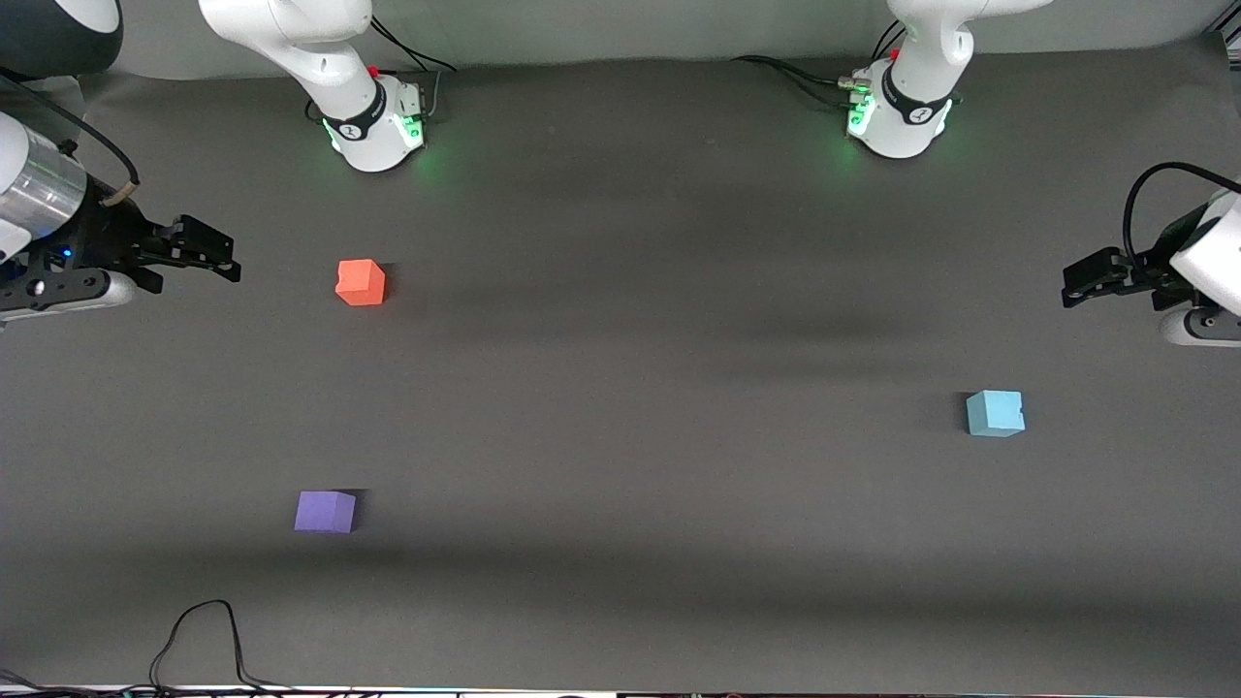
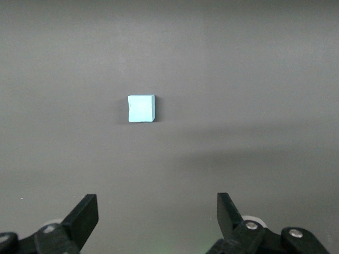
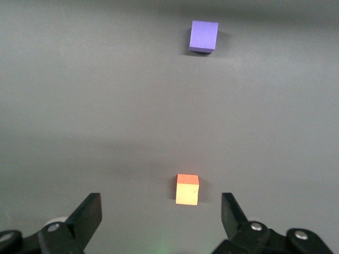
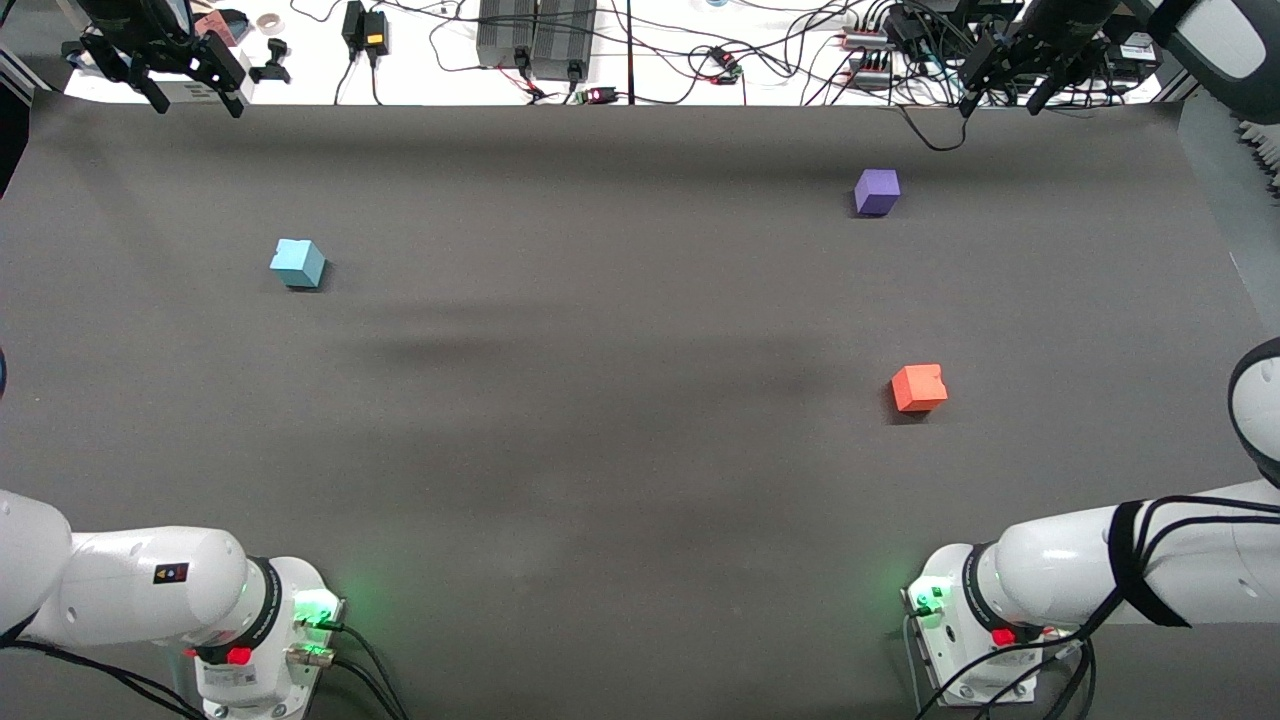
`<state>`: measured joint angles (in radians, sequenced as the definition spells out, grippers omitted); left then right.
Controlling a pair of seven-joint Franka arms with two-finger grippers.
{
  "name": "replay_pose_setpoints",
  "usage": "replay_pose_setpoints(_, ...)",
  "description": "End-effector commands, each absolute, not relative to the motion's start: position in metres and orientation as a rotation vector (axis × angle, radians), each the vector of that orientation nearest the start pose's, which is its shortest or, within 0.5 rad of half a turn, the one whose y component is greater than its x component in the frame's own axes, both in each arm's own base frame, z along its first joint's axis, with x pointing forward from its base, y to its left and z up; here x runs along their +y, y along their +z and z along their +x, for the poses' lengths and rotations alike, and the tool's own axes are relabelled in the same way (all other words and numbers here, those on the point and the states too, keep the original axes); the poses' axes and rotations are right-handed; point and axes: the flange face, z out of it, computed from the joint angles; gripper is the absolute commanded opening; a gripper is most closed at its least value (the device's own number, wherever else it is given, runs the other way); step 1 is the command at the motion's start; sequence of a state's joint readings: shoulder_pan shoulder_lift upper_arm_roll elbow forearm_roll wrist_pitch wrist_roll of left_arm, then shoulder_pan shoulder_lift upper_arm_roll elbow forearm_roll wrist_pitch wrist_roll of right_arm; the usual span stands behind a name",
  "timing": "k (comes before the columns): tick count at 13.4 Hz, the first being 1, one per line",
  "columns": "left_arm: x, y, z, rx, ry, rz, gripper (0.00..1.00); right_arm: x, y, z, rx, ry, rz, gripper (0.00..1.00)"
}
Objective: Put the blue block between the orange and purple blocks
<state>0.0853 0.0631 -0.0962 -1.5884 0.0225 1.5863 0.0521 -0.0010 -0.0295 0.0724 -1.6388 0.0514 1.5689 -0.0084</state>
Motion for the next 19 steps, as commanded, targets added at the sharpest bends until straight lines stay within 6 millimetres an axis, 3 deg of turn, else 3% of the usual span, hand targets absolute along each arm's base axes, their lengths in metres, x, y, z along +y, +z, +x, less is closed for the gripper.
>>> replay_pose_setpoints(1, -0.007, 0.585, 0.566, 0.102, 0.096, -3.128, 1.0, 0.046, 0.611, 0.539, -0.101, 0.074, -3.088, 1.0)
replay_pose_setpoints(7, 0.001, 0.579, 0.564, 0.117, 0.137, -3.121, 1.0, 0.038, 0.607, 0.544, -0.103, 0.08, -3.088, 1.0)
replay_pose_setpoints(11, 0.058, 0.568, 0.553, 0.167, 0.135, -3.119, 1.0, 0.048, 0.602, 0.551, -0.1, 0.079, -3.09, 1.0)
replay_pose_setpoints(14, 0.087, 0.549, 0.553, 0.211, 0.089, -3.117, 1.0, 0.046, 0.599, 0.554, -0.096, 0.086, -3.095, 1.0)
replay_pose_setpoints(17, 0.083, 0.527, 0.562, 0.235, 0.058, -3.113, 1.0, 0.048, 0.595, 0.556, -0.12, 0.098, -3.102, 1.0)
replay_pose_setpoints(19, 0.077, 0.488, 0.565, 0.256, 0.013, -3.107, 1.0, 0.051, 0.595, 0.557, -0.122, 0.095, -3.102, 1.0)
